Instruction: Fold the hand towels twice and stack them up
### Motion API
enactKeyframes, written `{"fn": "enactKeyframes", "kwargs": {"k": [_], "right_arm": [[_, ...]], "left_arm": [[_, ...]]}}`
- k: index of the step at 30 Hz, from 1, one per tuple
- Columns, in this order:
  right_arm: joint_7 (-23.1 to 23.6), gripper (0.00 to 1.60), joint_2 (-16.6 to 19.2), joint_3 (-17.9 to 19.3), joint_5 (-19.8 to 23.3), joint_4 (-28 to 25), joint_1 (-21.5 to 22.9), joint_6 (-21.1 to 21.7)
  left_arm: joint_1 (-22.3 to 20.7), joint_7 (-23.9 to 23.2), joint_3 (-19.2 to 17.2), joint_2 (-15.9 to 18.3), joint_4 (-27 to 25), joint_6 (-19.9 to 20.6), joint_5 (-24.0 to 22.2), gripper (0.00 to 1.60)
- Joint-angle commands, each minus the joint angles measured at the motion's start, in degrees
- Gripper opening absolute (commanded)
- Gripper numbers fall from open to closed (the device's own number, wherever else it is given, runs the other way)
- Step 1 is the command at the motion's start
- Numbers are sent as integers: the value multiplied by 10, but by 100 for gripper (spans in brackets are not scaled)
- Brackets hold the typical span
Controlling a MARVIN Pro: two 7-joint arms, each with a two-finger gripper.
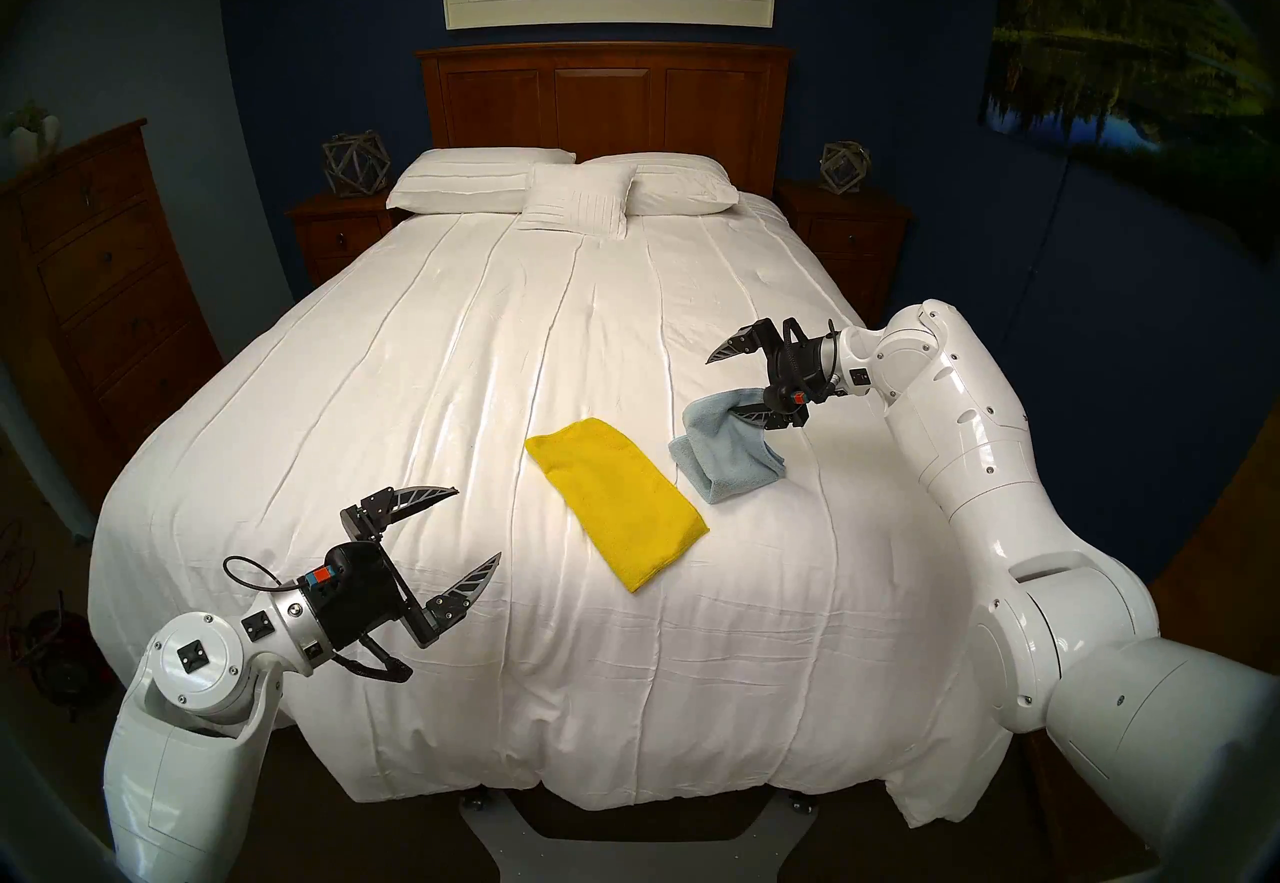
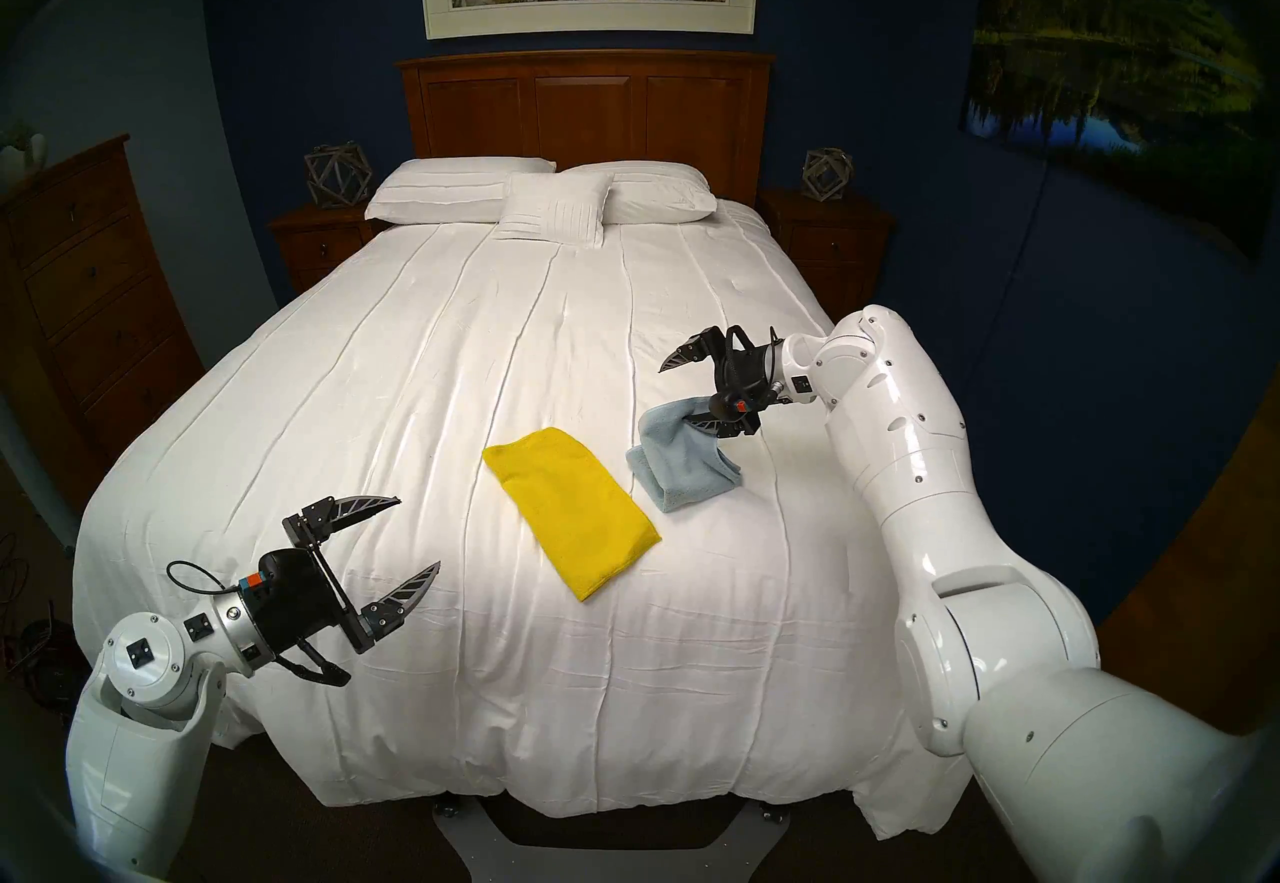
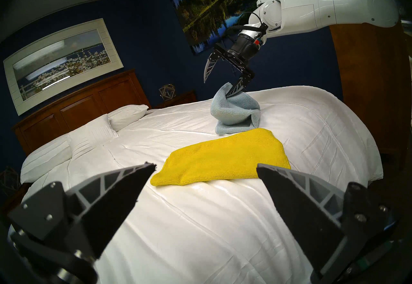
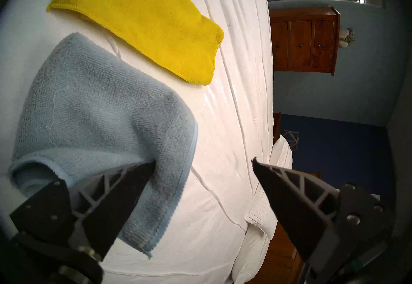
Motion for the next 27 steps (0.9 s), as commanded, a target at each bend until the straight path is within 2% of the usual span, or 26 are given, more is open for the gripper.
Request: {"fn": "enactKeyframes", "kwargs": {"k": [1,6,11,14,15,16,23,27], "right_arm": [[58,160,20,-53,34,5,36,1],[55,160,35,-80,49,13,44,1],[60,160,49,-97,87,18,58,1],[57,160,60,-114,89,14,61,1],[68,160,65,-119,106,15,63,1],[58,160,70,-129,109,17,65,1],[61,160,86,-159,148,20,73,1],[67,160,101,-190,186,18,76,1]], "left_arm": [[-1,0,-3,1,-10,1,-1,160],[-1,0,-3,1,-10,1,-1,160],[-2,-1,-3,1,-9,1,-1,160],[-2,-1,-3,1,-9,0,-1,160],[-2,-1,-3,1,-9,1,-1,160],[-2,-1,-3,1,-9,1,-1,160],[-2,-1,-3,1,-9,1,-1,160],[-2,-1,-3,0,-9,1,-1,160]]}}
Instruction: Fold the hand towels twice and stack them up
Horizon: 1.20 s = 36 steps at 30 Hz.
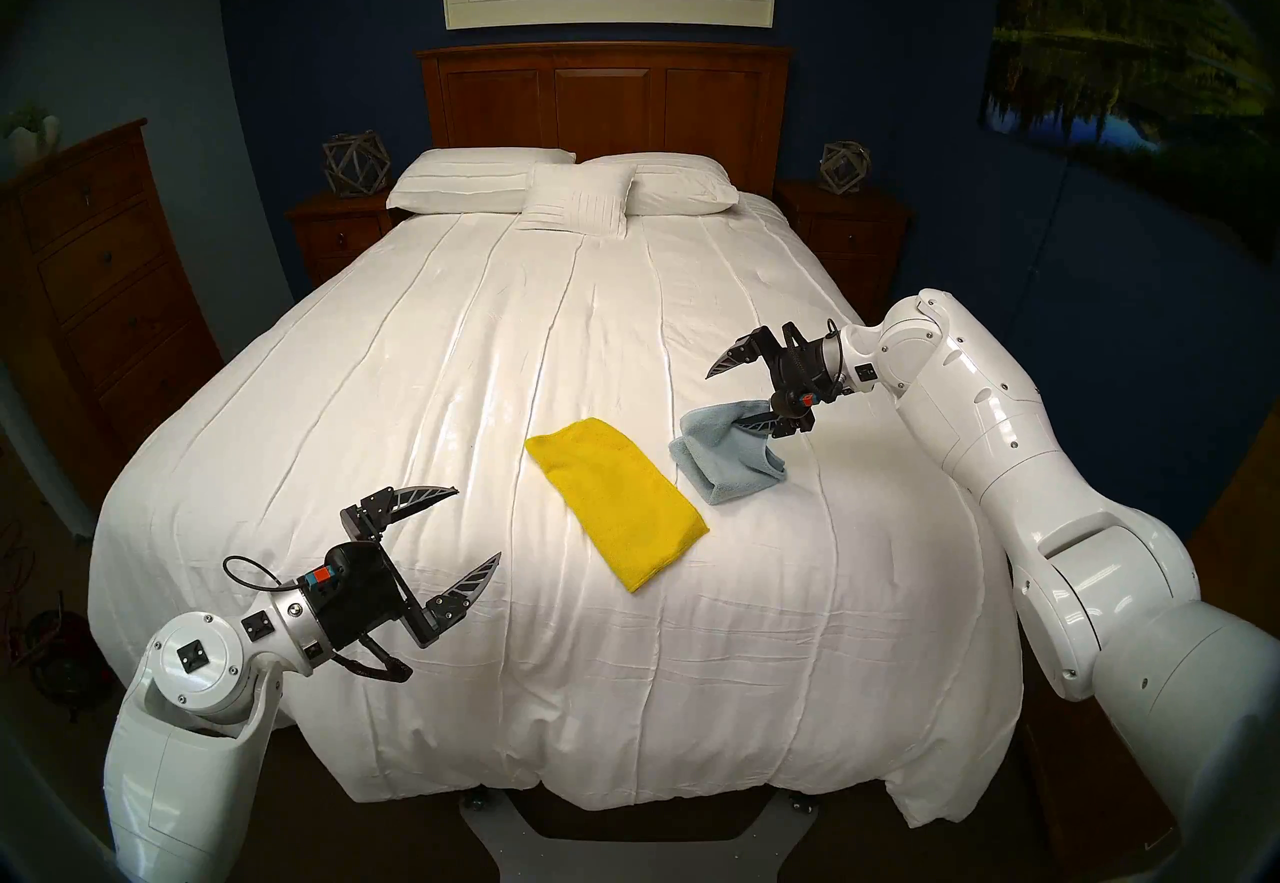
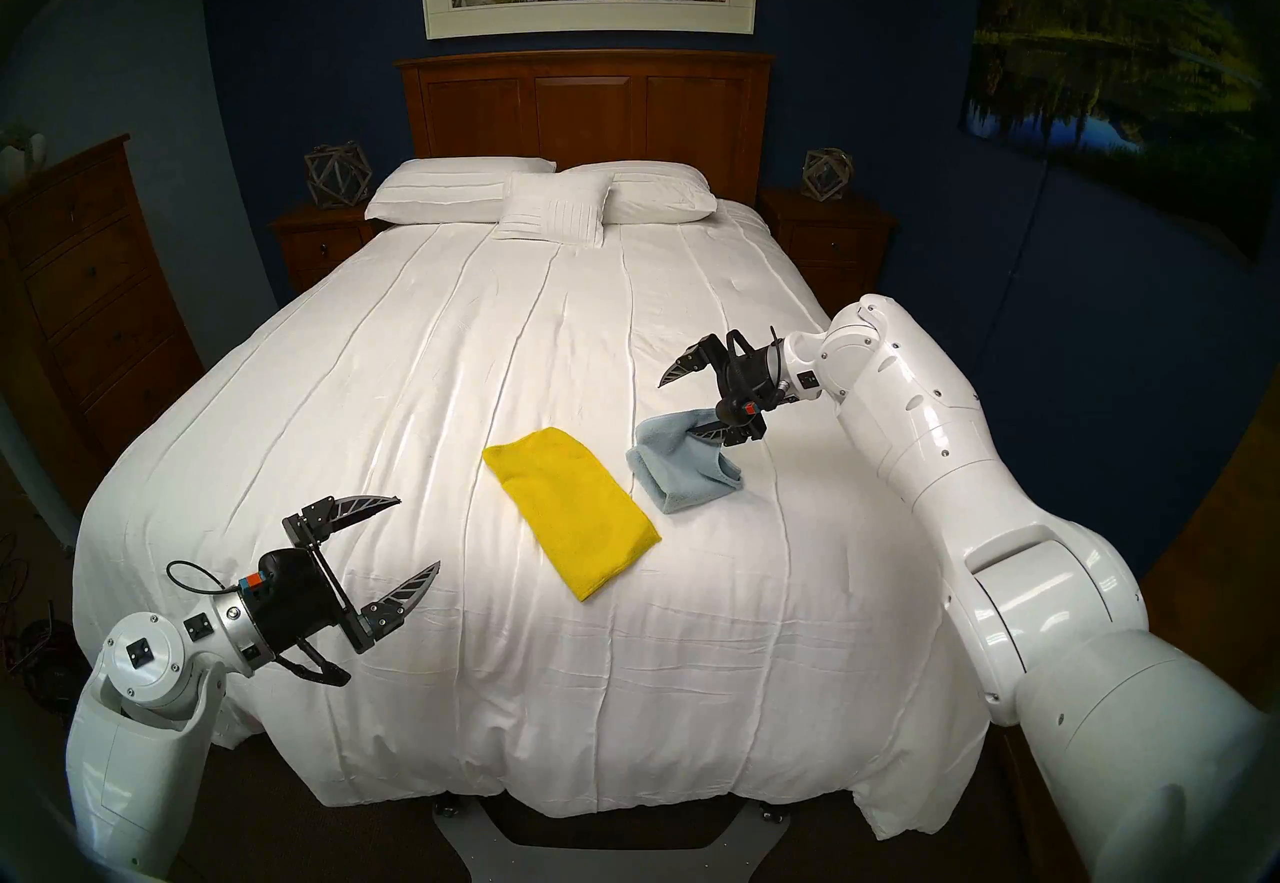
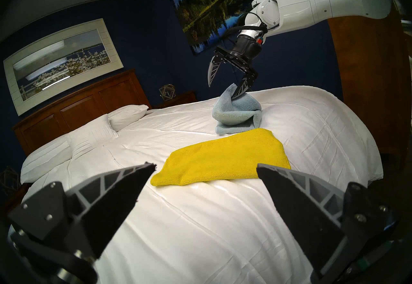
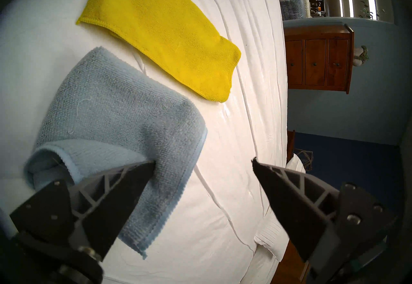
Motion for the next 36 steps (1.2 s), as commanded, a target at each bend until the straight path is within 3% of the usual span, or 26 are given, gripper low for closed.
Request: {"fn": "enactKeyframes", "kwargs": {"k": [1,2,17,24,32,36], "right_arm": [[67,160,26,-34,51,-9,25,1],[53,160,31,-45,53,-9,28,2],[78,160,72,-139,154,-19,62,26],[85,160,103,-164,213,-55,68,28],[92,160,146,-218,268,-93,81,52],[108,160,175,-209,320,-121,68,69]], "left_arm": [[-1,0,-2,1,-9,1,-1,160],[-1,0,-2,1,-9,1,-1,160],[-2,-1,-3,1,-9,1,-1,160],[-2,-1,-3,0,-9,1,-1,160],[-2,-1,-3,0,-9,1,0,160],[-2,-2,-3,0,-9,1,0,160]]}}
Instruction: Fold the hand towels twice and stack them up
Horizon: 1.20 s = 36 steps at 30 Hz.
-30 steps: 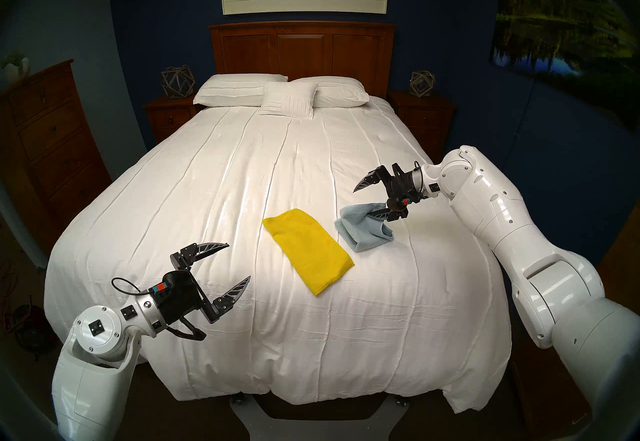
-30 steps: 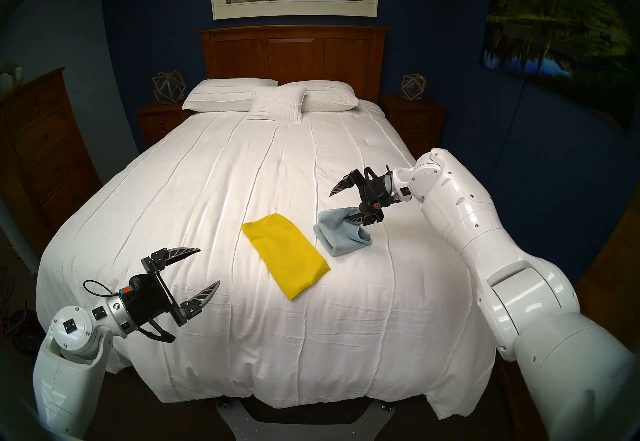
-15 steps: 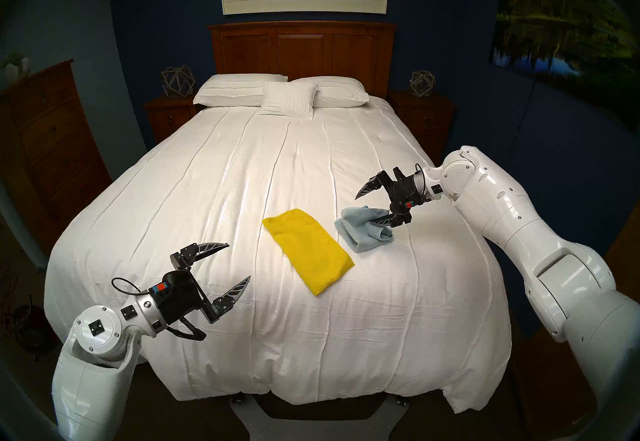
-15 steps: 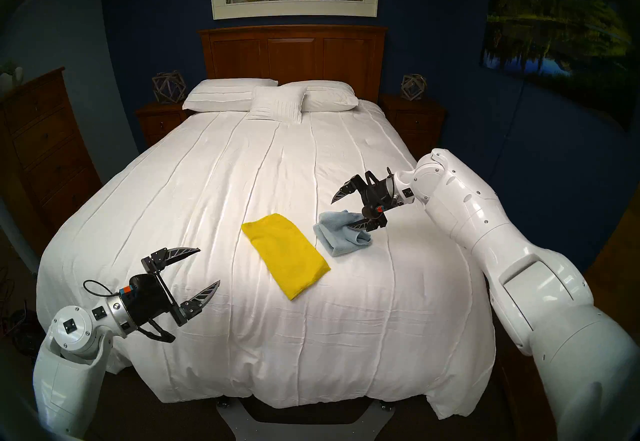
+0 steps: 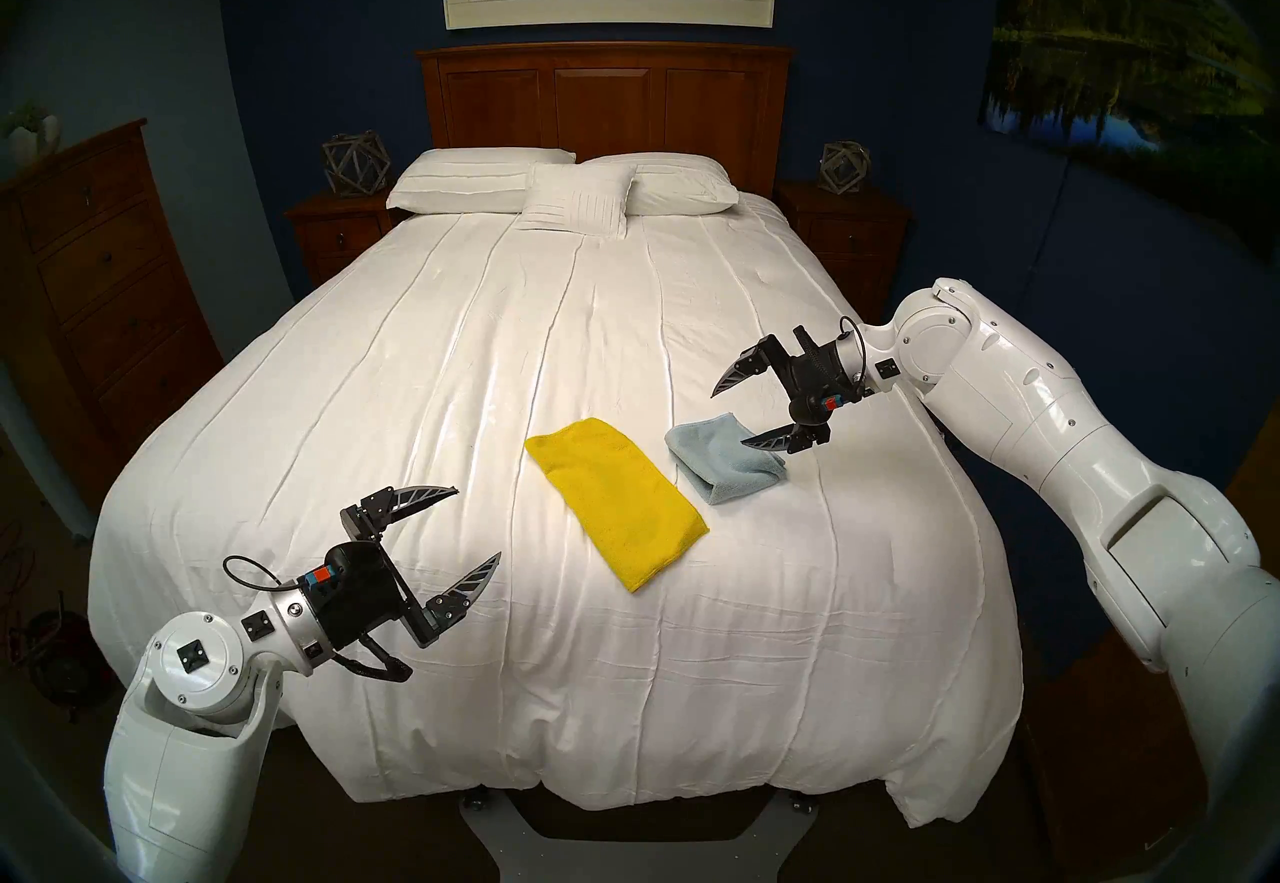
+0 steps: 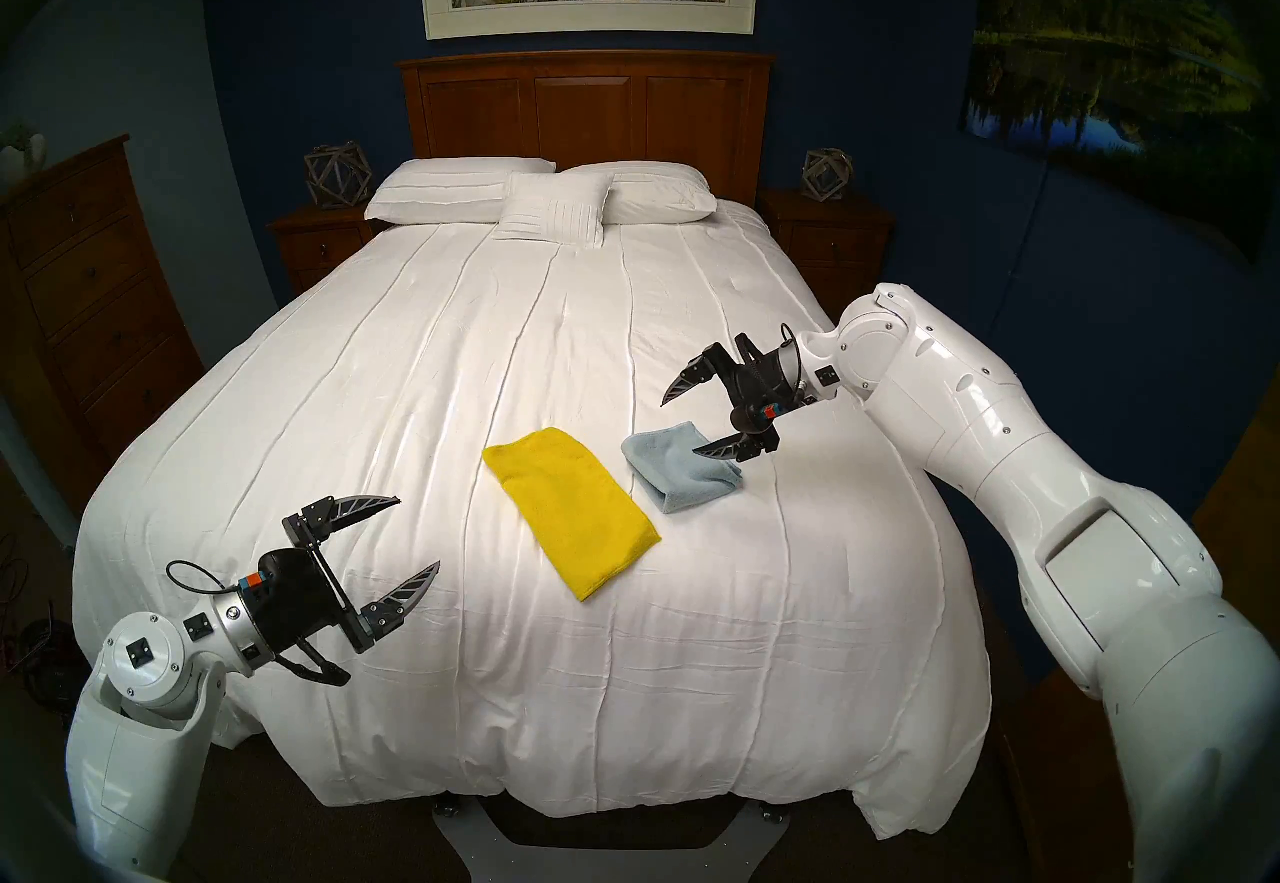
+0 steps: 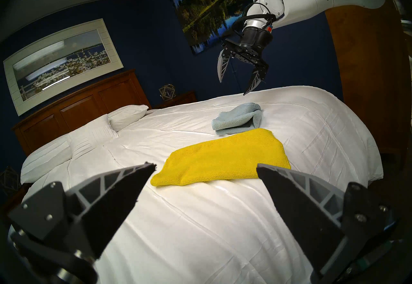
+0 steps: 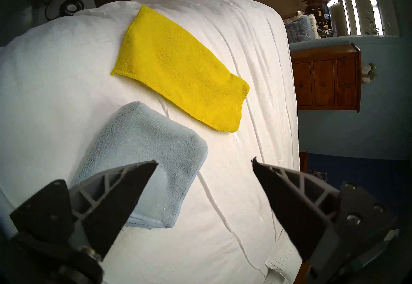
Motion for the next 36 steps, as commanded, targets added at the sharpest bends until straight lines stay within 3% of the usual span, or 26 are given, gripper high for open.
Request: {"fn": "enactKeyframes", "kwargs": {"k": [1,7,12,20,28,29,36], "right_arm": [[64,160,61,0,80,-56,7,28],[64,160,107,19,118,-100,-45,49],[18,160,138,51,109,-138,-97,66],[-47,160,176,49,141,-194,-154,66],[-106,160,172,66,75,-249,-200,80],[-129,160,176,61,39,-272,-210,91],[-156,160,158,43,-39,-323,-239,108]], "left_arm": [[-1,0,-2,1,-9,1,-1,160],[-2,0,-2,1,-9,1,-1,160],[-2,-1,-2,1,-8,0,-1,160],[-2,-1,-3,0,-8,0,-1,160],[-2,-1,-3,0,-9,1,-1,160],[-2,-2,-3,0,-9,1,0,160],[-2,-2,-3,0,-8,0,0,160]]}}
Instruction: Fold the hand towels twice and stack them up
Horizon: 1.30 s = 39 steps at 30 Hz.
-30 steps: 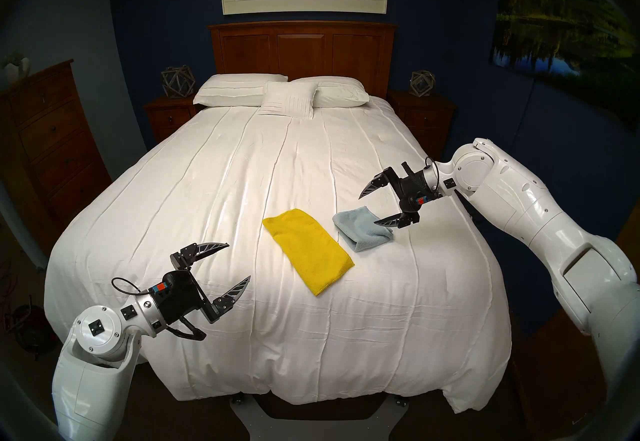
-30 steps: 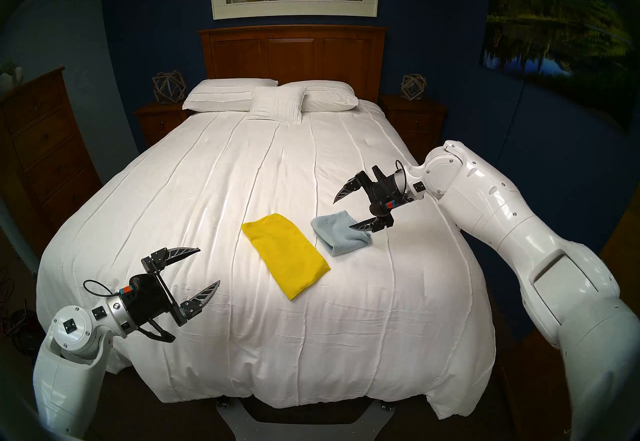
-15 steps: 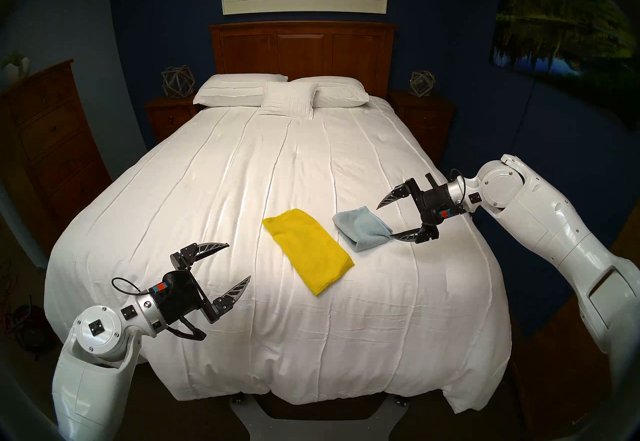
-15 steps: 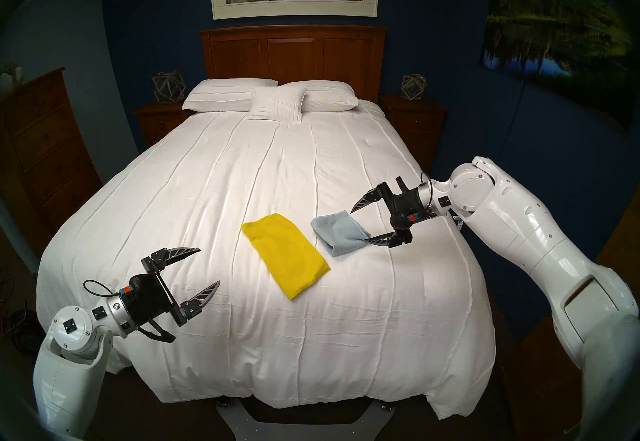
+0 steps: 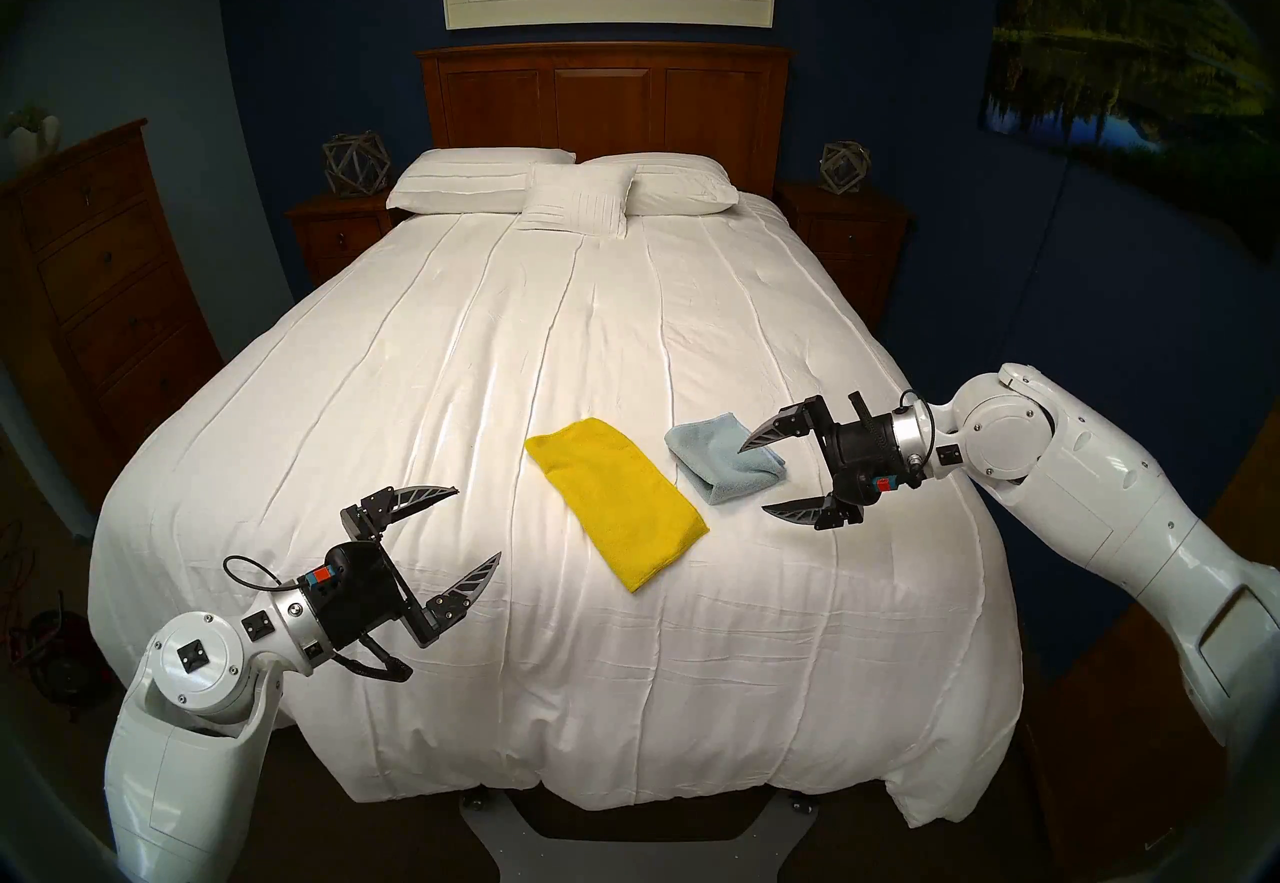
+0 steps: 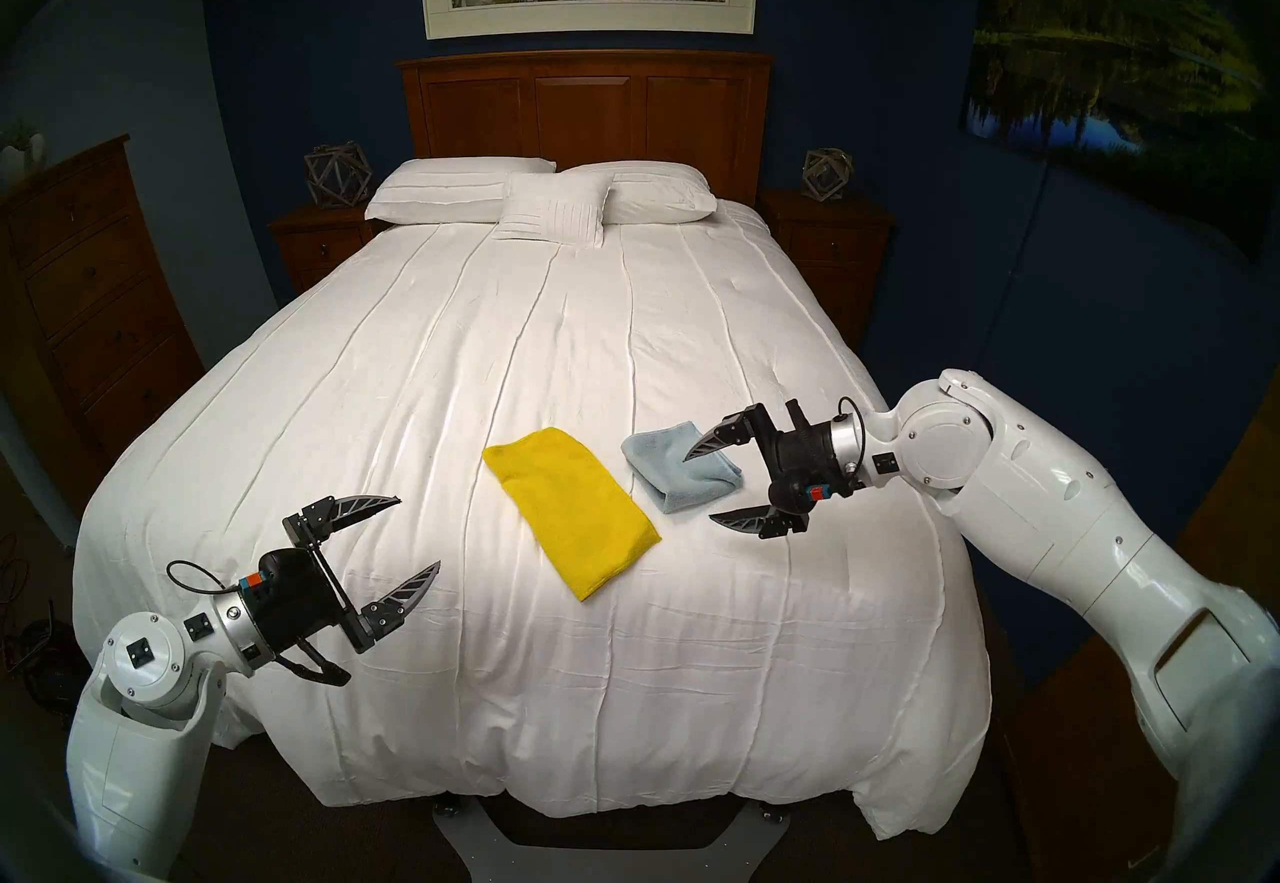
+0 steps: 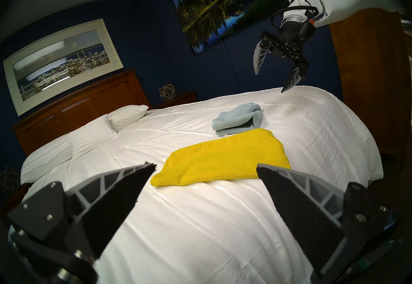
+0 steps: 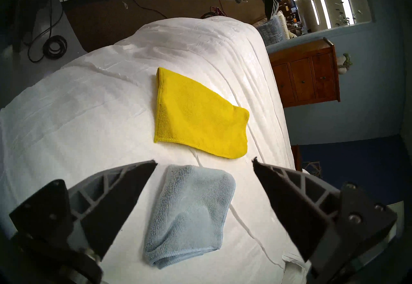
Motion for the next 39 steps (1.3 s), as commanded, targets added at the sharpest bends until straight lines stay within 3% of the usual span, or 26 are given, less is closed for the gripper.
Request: {"fn": "enactKeyframes", "kwargs": {"k": [1,4,7,14,17,23,31,36,39], "right_arm": [[-47,160,-19,-9,-78,-63,-39,28],[-69,160,-34,-8,-120,-75,-44,54],[-104,160,-48,-9,-188,-95,-55,97],[-136,160,-65,-6,-264,-113,-92,166],[-147,160,-62,-7,-275,-133,-107,204],[-151,160,-65,-9,-271,-145,-121,238],[-119,160,-56,-11,-270,-184,-134,275],[-96,160,-68,-4,-275,-200,-152,330],[-109,160,-69,-10,-283,-210,-166,356]], "left_arm": [[-2,0,-2,1,-8,0,-1,160],[-1,0,-2,1,-8,0,-1,160],[-1,-1,-3,1,-9,1,-1,160],[-1,-1,-3,1,-10,2,-1,160],[-1,-1,-3,1,-10,2,-1,160],[0,-1,-4,0,-11,3,-1,160],[-1,-1,-4,0,-11,3,0,160],[-1,-2,-4,0,-11,4,0,160],[-1,-2,-4,0,-11,4,0,160]]}}
